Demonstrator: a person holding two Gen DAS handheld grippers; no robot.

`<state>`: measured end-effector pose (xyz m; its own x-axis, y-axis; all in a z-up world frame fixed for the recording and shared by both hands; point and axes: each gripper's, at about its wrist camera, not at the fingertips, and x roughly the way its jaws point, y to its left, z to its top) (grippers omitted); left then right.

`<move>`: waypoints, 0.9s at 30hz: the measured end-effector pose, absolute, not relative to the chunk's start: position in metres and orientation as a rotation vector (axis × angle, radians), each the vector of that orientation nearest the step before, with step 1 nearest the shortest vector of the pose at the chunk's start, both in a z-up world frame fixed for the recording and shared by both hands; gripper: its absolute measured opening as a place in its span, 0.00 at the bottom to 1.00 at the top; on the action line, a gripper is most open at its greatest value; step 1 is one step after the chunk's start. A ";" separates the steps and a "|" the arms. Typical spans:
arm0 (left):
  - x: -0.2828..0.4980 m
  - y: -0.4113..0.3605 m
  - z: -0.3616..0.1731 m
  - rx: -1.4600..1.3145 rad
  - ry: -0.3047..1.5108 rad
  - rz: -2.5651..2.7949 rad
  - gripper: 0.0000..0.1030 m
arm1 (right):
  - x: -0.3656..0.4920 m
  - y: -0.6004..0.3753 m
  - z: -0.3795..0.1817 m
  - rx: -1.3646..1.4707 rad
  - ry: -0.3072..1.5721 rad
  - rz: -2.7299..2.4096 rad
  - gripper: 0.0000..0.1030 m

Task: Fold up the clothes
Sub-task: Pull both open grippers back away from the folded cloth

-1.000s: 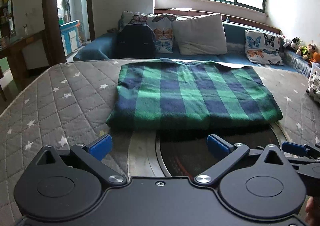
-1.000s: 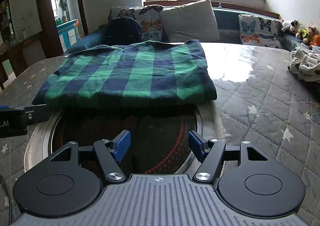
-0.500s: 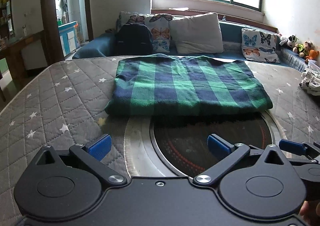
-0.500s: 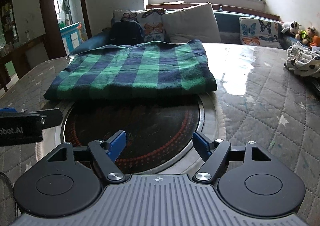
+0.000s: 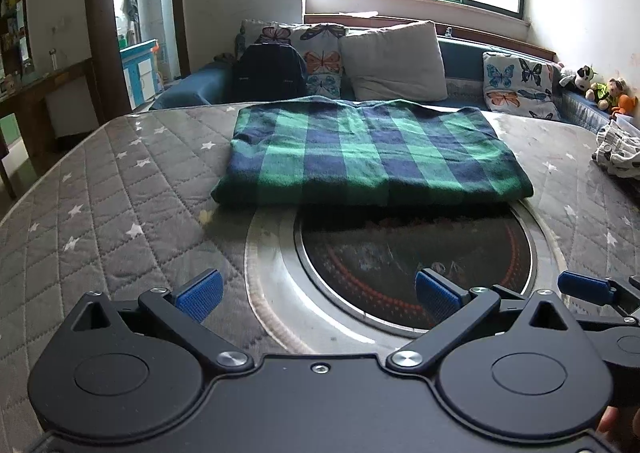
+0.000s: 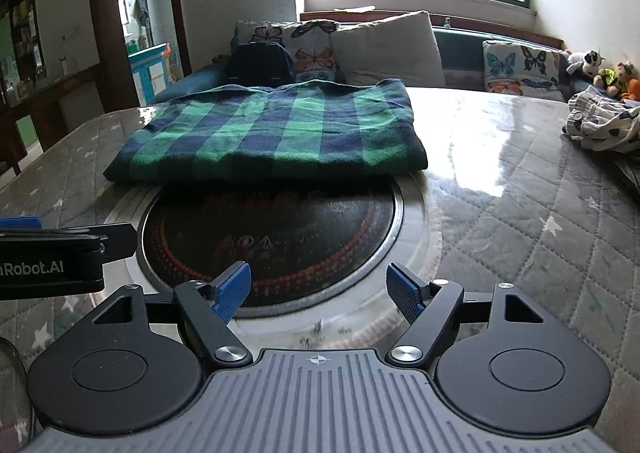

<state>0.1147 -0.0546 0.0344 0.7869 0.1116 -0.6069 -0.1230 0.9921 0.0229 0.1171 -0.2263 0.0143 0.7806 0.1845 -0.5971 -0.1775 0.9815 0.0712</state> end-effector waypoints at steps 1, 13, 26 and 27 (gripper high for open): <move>0.112 -0.055 0.034 -0.019 0.653 0.125 1.00 | 0.115 -0.226 0.014 0.011 0.645 0.194 0.74; 0.088 -0.052 0.026 -0.023 0.656 0.117 1.00 | 0.093 -0.226 0.008 0.007 0.646 0.185 0.75; 0.073 -0.056 0.022 -0.021 0.647 0.099 1.00 | 0.079 -0.225 0.006 0.004 0.640 0.188 0.76; 0.072 -0.056 0.022 -0.020 0.646 0.099 1.00 | 0.078 -0.224 0.006 0.002 0.639 0.188 0.76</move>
<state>0.0719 -0.0558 0.0218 0.7937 0.0854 -0.6023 -0.0979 0.9951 0.0121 0.0779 -0.2243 0.0061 0.7863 0.1749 -0.5926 -0.1734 0.9830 0.0600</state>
